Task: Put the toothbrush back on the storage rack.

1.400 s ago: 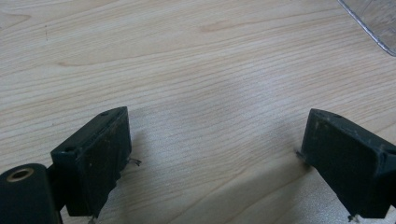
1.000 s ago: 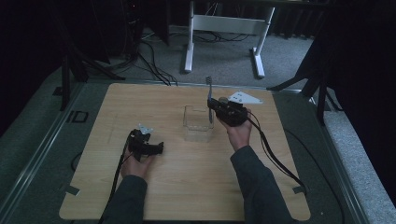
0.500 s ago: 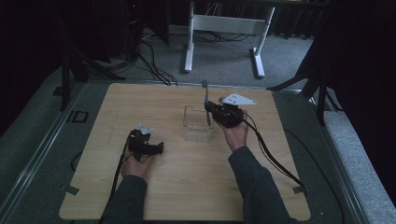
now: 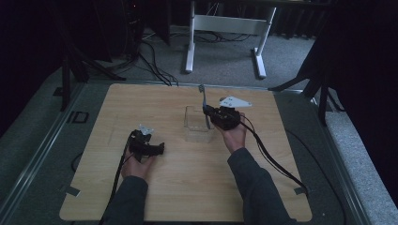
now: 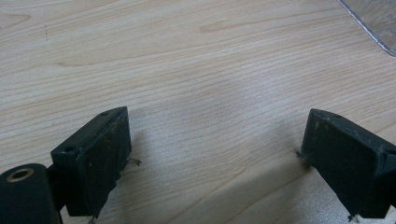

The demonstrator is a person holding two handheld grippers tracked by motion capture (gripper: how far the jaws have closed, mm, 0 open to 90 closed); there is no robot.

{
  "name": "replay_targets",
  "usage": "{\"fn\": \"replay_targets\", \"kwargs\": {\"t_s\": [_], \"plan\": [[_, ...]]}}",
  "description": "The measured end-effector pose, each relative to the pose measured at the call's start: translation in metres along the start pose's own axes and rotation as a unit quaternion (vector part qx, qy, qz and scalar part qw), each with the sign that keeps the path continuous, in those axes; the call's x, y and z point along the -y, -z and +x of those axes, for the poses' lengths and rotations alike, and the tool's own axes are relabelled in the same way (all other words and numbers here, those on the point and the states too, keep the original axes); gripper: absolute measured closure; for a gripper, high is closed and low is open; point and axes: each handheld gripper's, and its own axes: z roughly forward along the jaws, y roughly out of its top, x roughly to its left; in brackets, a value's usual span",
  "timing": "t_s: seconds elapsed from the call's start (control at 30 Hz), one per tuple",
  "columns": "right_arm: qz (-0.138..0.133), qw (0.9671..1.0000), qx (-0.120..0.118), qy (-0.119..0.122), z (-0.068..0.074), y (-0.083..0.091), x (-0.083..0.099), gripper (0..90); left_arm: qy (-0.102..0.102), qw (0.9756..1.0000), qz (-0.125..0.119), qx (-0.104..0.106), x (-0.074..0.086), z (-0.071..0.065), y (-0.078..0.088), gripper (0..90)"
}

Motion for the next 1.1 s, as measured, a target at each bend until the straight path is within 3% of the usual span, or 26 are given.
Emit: {"fn": "replay_targets", "kwargs": {"t_s": [0.73,1.0,1.1], "plan": [[0.033,0.9994,0.001,0.007,0.002,-0.009,0.008,82.5,0.000,1.0000,-0.001,0.000,0.000,0.000,0.000,8.5],[0.076,0.9970,-0.006,0.007,0.001,-0.017,0.017,81.6,0.000,1.0000,-0.001,0.000,0.000,0.000,0.000,8.5],[0.078,0.9968,-0.010,0.012,0.003,-0.017,0.016,66.4,0.000,1.0000,-0.001,0.000,0.000,0.000,0.000,8.5]]}}
